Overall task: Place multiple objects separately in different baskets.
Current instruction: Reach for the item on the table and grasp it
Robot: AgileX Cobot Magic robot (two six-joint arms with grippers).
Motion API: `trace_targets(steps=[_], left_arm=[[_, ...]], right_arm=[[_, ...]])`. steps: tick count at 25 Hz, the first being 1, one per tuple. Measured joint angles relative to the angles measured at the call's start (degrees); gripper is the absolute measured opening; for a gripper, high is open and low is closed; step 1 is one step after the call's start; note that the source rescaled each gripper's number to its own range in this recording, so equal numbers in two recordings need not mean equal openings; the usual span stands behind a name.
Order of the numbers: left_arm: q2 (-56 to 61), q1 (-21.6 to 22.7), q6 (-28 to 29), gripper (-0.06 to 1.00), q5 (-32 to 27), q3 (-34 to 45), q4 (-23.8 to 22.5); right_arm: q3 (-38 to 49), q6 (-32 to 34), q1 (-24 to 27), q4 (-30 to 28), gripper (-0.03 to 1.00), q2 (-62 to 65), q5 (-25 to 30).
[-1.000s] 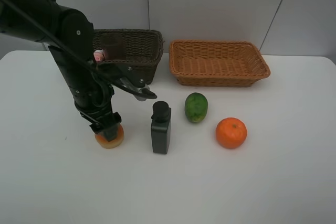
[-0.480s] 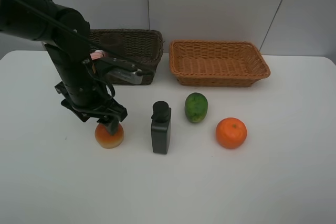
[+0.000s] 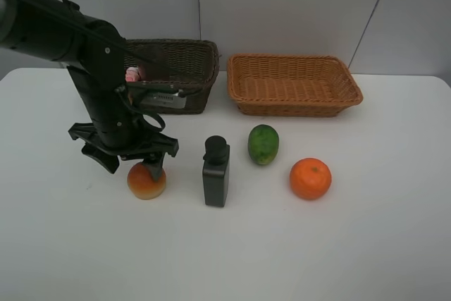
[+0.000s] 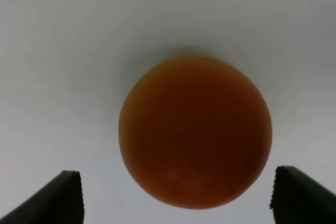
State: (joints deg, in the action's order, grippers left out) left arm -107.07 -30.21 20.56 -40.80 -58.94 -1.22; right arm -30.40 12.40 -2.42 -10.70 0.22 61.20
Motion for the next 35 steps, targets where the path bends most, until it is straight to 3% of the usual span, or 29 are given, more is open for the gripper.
trace_targets(steps=[35], left_arm=[[-4.0,-0.6,1.5,0.93,4.2,0.0,1.2]], right_arm=[[0.0,0.0,0.0,0.0,0.75,0.0,0.0]])
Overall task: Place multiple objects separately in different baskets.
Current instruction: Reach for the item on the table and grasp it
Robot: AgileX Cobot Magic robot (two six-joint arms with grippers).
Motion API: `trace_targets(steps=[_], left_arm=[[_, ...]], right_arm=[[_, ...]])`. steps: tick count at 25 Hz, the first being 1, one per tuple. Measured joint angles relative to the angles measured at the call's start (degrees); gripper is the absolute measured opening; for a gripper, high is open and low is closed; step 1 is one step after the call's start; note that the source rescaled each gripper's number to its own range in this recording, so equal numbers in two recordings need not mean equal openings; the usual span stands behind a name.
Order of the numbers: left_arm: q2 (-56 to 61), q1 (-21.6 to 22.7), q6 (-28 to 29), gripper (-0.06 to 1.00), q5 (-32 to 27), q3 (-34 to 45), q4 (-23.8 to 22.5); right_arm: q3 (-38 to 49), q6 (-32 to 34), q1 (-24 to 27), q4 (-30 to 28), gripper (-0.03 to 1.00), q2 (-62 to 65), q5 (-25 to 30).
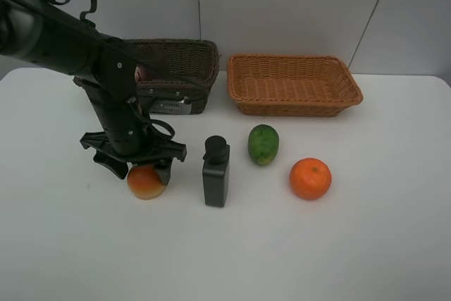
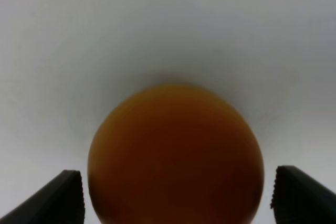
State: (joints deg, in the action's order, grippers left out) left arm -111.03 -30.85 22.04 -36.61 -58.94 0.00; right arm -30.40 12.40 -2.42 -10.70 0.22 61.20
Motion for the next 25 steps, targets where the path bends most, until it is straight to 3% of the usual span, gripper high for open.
trace_targets(steps=[16,21,25], left_arm=[[-2.7,0.0,0.0,0.93,1.5,0.0,0.0],[-2.7,0.0,0.0,0.80,1.5,0.0,0.0],[-2.7,0.0,0.0,0.79,1.5,0.0,0.0]], right_arm=[[0.0,0.0,0.0,0.0,0.75,0.0,0.0],[0.0,0.0,0.0,0.0,0.75,0.0,0.0],[0.0,0.0,0.0,0.0,0.75,0.0,0.0]])
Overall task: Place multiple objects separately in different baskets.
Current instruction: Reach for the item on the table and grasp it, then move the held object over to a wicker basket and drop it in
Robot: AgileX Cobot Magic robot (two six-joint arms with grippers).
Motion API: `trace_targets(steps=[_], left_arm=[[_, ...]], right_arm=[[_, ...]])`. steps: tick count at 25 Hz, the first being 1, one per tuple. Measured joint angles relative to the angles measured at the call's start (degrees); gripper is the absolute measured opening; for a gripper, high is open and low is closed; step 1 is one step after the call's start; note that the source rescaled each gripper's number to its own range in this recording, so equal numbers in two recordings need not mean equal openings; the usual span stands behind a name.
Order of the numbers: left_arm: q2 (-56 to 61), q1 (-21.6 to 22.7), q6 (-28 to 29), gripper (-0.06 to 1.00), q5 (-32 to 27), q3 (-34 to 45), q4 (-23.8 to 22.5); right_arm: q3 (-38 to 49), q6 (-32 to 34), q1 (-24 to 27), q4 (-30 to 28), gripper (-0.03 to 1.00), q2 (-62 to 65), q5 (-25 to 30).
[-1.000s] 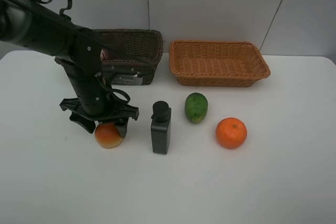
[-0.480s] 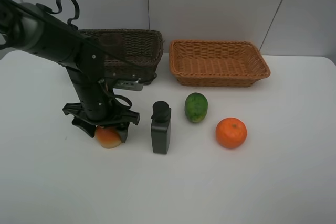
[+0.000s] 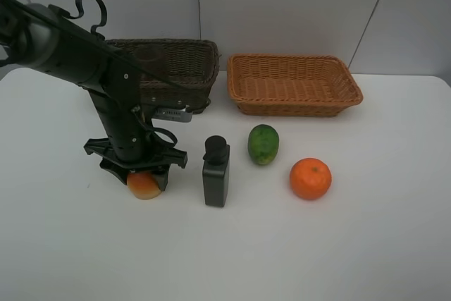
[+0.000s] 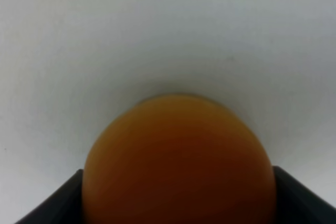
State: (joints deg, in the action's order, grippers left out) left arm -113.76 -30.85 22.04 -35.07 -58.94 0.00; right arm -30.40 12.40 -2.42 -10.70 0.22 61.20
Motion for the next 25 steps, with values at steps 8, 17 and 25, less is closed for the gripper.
trace_targets(steps=[8,17,25], left_arm=[[0.0,0.0,0.0,0.79,0.0,-0.1,0.0],[2.7,0.0,0.0,0.79,-2.9,-4.4,0.0],[2.7,0.0,-0.3,0.79,-8.4,-13.0,-1.3]], right_arm=[[0.0,0.0,0.0,0.0,0.75,0.0,0.0],[0.0,0.0,0.0,0.0,0.75,0.0,0.0],[0.0,0.0,0.0,0.0,0.75,0.0,0.0]])
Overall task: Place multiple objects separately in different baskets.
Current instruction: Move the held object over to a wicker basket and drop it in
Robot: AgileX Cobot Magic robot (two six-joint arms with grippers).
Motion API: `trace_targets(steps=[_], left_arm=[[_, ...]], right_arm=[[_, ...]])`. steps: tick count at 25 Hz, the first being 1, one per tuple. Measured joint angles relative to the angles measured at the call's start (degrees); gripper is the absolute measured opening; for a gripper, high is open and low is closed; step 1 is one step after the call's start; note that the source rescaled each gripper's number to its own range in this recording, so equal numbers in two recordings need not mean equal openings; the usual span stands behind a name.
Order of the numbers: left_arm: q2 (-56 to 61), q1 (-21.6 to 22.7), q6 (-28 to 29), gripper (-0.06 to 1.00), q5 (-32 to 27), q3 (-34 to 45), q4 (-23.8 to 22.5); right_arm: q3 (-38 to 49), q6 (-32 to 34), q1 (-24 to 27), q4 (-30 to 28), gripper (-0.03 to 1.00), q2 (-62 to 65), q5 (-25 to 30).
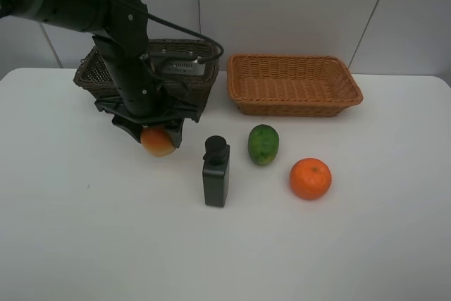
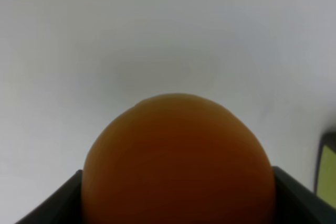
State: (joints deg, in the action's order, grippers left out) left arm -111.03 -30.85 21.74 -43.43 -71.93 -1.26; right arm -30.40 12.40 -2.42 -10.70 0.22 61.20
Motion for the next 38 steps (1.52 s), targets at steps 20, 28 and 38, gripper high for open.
trace_targets(steps=[20,28,38], left_arm=[[-4.7,-0.4,-4.7,0.79,-4.3,-20.4,-0.2],[-12.4,-2.4,-5.8,0.79,-9.5,-34.2,-0.1],[-23.6,-4.2,-6.0,0.79,-12.8,-52.5,0.0]], right_arm=[[0.0,0.0,0.0,0.0,0.75,0.0,0.0],[0.0,0.0,0.0,0.0,0.75,0.0,0.0],[0.0,0.0,0.0,0.0,0.75,0.0,0.0]])
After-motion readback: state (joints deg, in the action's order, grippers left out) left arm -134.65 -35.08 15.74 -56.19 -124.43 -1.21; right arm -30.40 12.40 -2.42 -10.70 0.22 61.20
